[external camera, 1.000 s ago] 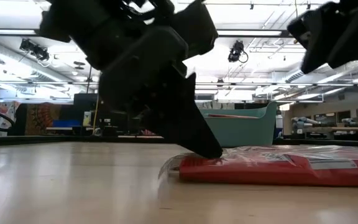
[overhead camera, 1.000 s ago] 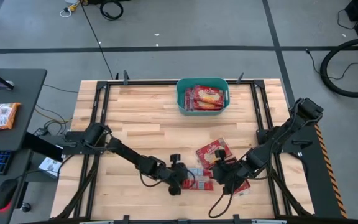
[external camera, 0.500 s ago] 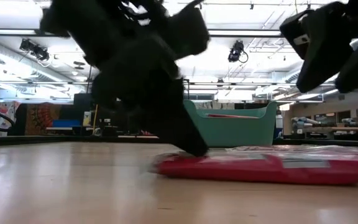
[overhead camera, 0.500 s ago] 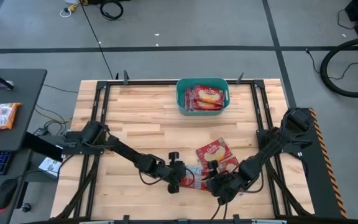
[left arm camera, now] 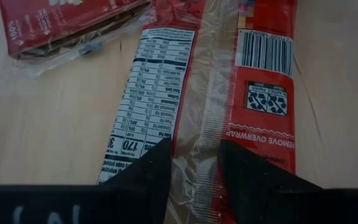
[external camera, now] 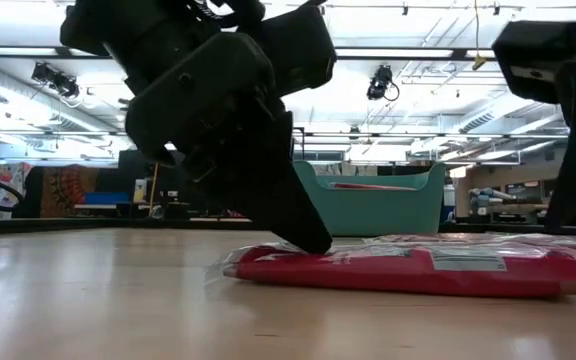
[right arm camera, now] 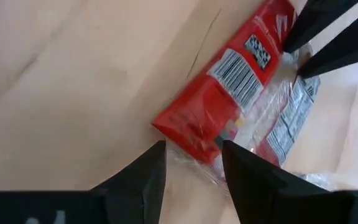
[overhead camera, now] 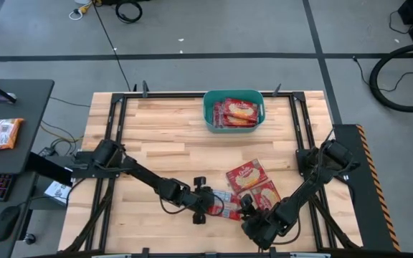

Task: Sort popcorn bags into baskets
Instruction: Put the red popcorn bag into the blue bin

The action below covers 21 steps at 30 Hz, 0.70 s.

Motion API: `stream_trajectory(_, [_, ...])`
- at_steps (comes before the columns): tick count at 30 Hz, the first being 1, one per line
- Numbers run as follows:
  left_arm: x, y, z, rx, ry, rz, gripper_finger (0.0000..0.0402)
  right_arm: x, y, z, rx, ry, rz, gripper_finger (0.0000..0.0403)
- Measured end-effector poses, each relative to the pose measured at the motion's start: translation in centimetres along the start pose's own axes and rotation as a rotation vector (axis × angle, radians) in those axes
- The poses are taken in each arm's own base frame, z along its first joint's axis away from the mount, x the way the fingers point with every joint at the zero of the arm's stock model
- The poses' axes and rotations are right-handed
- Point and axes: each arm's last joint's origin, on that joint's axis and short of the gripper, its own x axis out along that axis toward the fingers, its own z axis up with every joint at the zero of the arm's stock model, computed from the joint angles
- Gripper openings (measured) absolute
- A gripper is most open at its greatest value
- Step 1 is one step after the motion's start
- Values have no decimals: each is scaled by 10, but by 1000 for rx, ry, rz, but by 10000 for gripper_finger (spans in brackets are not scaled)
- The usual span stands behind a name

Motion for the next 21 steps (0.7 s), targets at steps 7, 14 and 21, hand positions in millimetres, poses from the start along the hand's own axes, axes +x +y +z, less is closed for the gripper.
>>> stream_trajectory(7, [0,-1,-1,-1,12,-10,141,4,5,-2,-49,6,-76,191])
stream_trajectory(14, [1,-1,0,-11,-13,-17,141,9,-3,1,-68,-8,-99,198])
stream_trajectory(21, [2,-1,0,-14,-18,-18,141,16,-18,10,-98,-65,-135,197])
